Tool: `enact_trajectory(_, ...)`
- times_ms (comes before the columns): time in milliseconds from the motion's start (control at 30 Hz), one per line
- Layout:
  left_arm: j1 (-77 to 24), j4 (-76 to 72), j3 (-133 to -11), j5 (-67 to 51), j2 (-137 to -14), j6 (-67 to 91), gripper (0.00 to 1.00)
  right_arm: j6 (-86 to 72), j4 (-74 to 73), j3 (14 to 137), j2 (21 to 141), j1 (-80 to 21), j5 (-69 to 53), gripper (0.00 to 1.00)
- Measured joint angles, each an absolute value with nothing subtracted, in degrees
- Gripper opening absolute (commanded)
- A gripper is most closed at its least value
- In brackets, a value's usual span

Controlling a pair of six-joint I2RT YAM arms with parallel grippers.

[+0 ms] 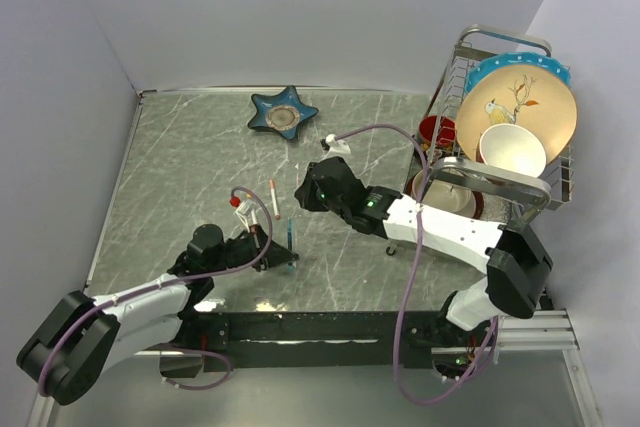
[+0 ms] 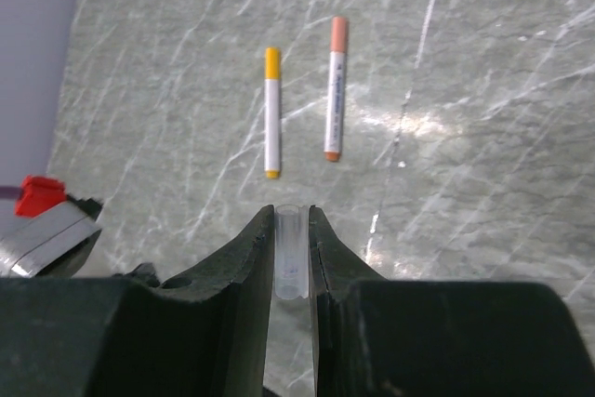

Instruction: Insert the pens into the pen caps

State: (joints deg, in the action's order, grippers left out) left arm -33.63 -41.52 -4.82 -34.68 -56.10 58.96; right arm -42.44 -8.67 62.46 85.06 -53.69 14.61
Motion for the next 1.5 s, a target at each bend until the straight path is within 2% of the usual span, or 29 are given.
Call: enact_trajectory(1500,-33.7,-41.3,-7.1,-34.7,-56.4,57.7,0.01,-43.9,-6.7,61.9,82.9,-55.5,12.8,0.08)
